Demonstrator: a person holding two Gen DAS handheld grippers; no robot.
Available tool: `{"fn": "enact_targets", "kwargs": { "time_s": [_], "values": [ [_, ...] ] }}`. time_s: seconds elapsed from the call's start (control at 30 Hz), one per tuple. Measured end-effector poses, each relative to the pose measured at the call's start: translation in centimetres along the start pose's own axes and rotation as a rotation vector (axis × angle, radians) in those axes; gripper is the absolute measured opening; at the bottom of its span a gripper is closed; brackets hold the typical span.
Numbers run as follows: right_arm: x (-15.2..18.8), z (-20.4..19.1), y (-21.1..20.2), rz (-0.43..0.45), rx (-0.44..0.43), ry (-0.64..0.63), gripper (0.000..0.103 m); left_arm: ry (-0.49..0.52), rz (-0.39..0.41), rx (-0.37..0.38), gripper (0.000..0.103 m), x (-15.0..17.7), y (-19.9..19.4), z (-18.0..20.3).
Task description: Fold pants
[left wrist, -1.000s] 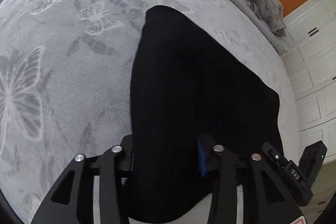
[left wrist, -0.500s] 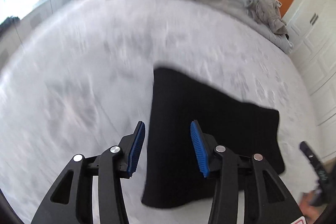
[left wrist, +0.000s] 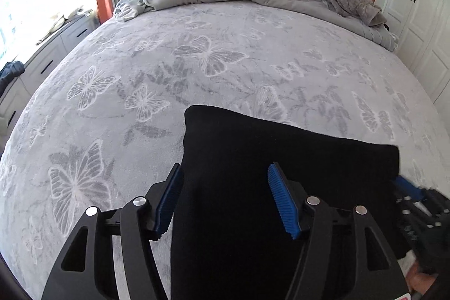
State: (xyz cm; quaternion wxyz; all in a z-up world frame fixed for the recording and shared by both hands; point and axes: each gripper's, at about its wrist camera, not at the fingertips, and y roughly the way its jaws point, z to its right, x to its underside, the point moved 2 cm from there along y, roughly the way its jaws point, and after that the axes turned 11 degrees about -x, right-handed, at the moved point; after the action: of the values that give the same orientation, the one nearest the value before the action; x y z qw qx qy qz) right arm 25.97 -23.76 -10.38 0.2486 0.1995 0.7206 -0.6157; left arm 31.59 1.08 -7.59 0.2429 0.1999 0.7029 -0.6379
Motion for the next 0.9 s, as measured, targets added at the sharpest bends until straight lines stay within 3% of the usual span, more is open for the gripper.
{"fn": "enact_targets", "kwargs": {
  "time_s": [0.13, 0.23, 0.3, 0.4, 0.67, 0.83, 0.9],
  "values": [
    [1.5, 0.2, -8.4, 0.122, -0.109, 0.093, 0.023, 0.022, 0.071, 0.0, 0.061, 1.6, -5.5, -0.3],
    [4.1, 0.4, -12.5, 0.177, -0.093, 0.115, 0.025, 0.045, 0.141, -0.014, 0.067, 3.7, -10.1, -1.0],
    [6.0, 0.8, -13.8, 0.187, -0.088, 0.152, 0.033, 0.05, 0.196, -0.048, 0.072, 5.8, -12.8, -1.6],
    [10.2, 1.1, -15.5, 0.173, -0.035, 0.169, 0.035, 0.063, 0.22, -0.066, 0.077, 9.0, -15.3, -2.5],
    [18.3, -1.2, -15.4, 0.125, -0.009, 0.136, 0.04, 0.064, 0.169, -0.058, 0.077, 17.3, -16.2, -3.4],
    [19.4, -2.7, -14.0, 0.113, -0.015, 0.117, 0.041, 0.042, 0.172, -0.083, 0.077, 19.5, -14.1, -3.1],
    [19.2, -3.3, -13.8, 0.137, -0.015, 0.108, 0.051, 0.036, 0.177, -0.084, 0.077, 19.8, -13.6, -3.0]
  ]
}}
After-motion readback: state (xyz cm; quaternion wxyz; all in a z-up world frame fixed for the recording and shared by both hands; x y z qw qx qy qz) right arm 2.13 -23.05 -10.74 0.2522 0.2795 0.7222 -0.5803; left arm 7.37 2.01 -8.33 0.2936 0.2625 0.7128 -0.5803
